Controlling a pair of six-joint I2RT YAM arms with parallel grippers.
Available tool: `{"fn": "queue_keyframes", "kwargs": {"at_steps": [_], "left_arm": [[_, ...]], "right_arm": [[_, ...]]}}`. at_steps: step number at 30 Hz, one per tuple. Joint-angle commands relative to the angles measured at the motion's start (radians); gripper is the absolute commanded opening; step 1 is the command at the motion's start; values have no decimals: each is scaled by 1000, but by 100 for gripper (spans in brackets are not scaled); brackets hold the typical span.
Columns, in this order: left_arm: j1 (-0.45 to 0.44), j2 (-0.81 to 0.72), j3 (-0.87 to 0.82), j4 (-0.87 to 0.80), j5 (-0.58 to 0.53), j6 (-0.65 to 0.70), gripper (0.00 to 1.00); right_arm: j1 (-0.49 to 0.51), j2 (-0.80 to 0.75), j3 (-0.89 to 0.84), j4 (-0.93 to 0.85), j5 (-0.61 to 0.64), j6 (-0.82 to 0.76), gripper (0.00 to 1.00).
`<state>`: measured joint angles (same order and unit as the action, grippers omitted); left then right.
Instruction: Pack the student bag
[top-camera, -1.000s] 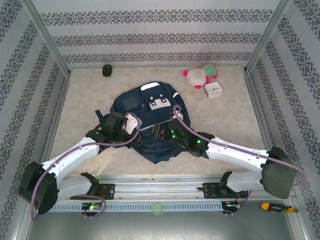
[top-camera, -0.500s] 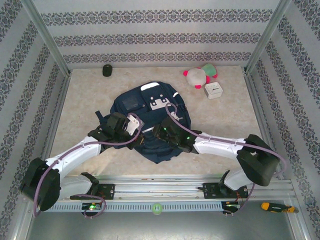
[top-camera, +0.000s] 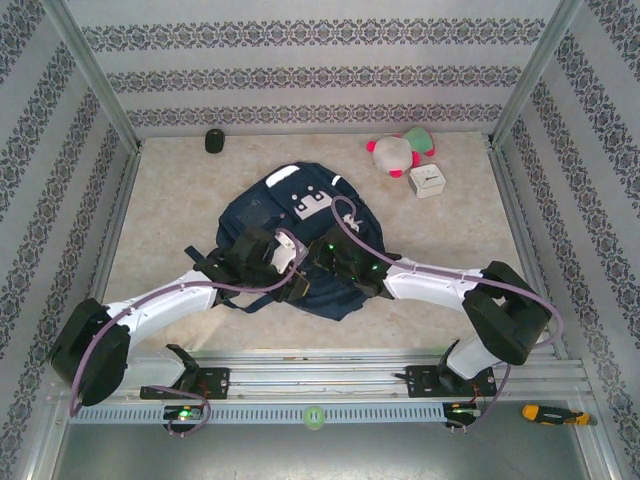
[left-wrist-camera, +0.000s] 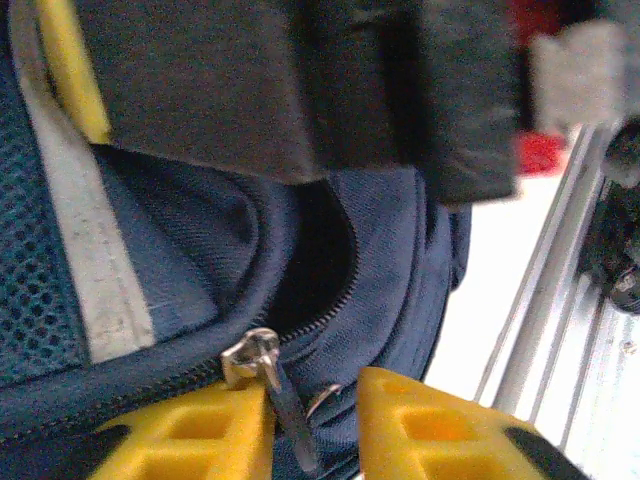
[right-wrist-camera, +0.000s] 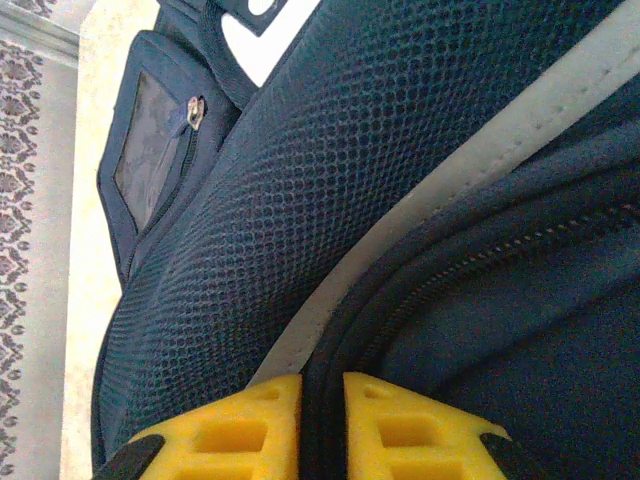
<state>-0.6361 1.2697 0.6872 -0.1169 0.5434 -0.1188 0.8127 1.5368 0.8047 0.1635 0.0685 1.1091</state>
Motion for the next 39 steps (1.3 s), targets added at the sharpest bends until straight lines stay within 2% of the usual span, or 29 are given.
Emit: {"fn": "queue_keyframes", "kwargs": {"at_steps": [1, 3, 5, 7, 9, 15, 19, 23, 25, 28, 32, 33, 34, 39], "left_arm": [[-15, -50, 44, 76, -34, 14, 48], [-2, -89, 54, 40, -73, 70, 59], [20, -119, 64, 4, -100, 139, 65], [49, -141, 69, -20, -122, 235, 68], [86, -145, 64, -23, -121, 367, 69], [130, -21, 107, -70, -69, 826, 70], [135, 89, 176, -94, -74, 961, 73], [134, 170, 208, -92, -71, 1043, 74], [134, 197, 216, -95, -75, 1068, 66], [134, 203, 211, -75, -63, 1044, 42], [134, 153, 186, -9, -7, 887, 9], [133, 141, 174, 13, 6, 837, 3], [134, 134, 166, 26, 24, 805, 0], [133, 119, 143, 91, 58, 655, 0]], "right_arm": [[-69, -17, 25, 18, -55, -125, 18], [-125, -23, 26, 13, -145, -213, 23], [-181, -25, 41, -4, -282, -281, 32], [-219, -45, 48, -50, -354, -328, 44], [-231, -95, 42, -119, -377, -380, 50], [-200, -231, -16, -243, -399, -513, 50], [-149, -283, -35, -308, -347, -579, 50], [-143, -322, -79, -272, -343, -579, 50], [-138, -337, -85, -277, -341, -592, 50], [-124, -361, -96, -290, -323, -628, 50], [-109, -390, -105, -321, -309, -679, 49], [-104, -398, -107, -329, -303, -686, 49], [-99, -406, -106, -333, -297, -689, 49], [-47, -440, -95, -347, -243, -666, 49]]}}
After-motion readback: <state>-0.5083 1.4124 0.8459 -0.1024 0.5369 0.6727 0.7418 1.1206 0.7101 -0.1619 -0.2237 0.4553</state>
